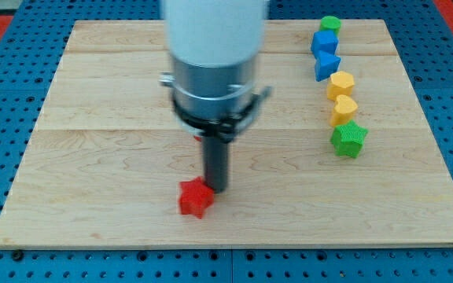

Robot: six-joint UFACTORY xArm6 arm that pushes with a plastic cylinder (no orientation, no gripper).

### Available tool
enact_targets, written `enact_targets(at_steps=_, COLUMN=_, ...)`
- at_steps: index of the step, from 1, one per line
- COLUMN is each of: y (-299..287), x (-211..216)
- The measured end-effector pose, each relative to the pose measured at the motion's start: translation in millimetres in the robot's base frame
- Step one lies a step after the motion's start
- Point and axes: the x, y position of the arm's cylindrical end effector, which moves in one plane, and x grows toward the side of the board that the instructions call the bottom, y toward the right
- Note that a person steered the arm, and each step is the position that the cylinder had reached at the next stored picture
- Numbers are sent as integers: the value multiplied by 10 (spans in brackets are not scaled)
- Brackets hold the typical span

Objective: Push the red star diagonally bottom left of the red circle

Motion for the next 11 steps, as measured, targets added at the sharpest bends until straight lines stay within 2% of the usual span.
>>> enact_targets(at_steps=1, y=443, x=334)
enact_targets(at_steps=2, y=280, x=692)
enact_targets(at_steps=3, y=-428, x=423)
enact_targets(at_steps=5, y=38, x=-333)
enact_targets(at_steps=6, y=623, x=-83)
enact_targets(at_steps=7, y=534, x=317)
enact_targets(at_steps=8, y=-44, x=47)
enact_targets(at_steps=9, y=-285, x=-202)
enact_targets(at_steps=10, y=-30, x=400)
enact_targets(at_steps=11, y=-402, x=301)
